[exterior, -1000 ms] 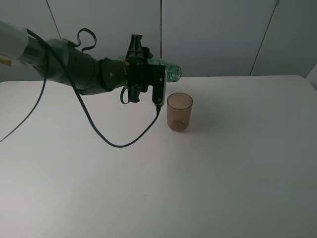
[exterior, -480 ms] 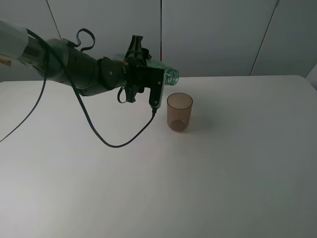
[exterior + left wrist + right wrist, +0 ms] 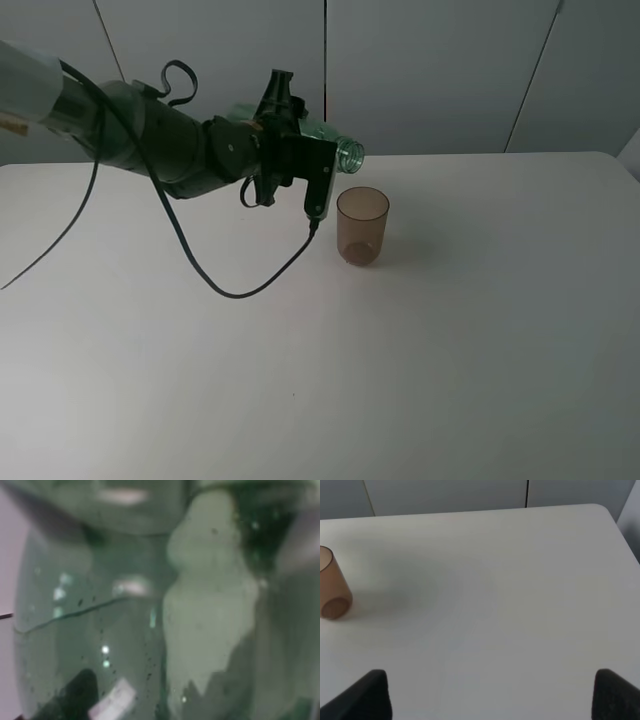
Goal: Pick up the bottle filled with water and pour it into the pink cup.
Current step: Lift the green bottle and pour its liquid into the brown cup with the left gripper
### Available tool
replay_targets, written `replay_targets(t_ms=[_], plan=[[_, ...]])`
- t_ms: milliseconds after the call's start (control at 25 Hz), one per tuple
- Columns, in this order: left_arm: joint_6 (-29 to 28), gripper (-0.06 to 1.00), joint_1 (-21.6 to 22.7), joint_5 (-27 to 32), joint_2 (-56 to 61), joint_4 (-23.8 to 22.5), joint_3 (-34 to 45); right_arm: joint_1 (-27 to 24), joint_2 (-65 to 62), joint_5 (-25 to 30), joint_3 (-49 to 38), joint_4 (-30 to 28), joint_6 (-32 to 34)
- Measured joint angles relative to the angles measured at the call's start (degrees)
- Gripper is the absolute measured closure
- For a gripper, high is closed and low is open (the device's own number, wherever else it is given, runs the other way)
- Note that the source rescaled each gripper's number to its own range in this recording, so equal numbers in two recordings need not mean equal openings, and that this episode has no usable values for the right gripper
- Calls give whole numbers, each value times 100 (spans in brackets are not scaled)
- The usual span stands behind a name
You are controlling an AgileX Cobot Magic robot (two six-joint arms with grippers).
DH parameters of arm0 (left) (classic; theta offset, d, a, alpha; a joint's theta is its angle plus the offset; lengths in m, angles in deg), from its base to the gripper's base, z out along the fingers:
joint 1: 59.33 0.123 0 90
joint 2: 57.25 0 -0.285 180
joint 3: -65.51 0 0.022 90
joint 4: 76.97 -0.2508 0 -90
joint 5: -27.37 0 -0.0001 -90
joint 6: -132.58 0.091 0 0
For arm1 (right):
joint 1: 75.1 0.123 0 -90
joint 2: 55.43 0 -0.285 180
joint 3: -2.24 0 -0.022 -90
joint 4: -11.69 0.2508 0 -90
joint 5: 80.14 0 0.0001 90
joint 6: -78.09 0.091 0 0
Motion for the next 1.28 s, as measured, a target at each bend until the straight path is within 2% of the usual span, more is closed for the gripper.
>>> replay_targets(t_ms=[440,920,1280], plan=[[0,92,-56,-243,0,-73,-2,0,0,0,0,0,0],[37,92,-56,-269,0,-697,-2,0,0,0,0,0,0],[37,92,-56,-269,0,-923,-12,0,0,0,0,0,0]])
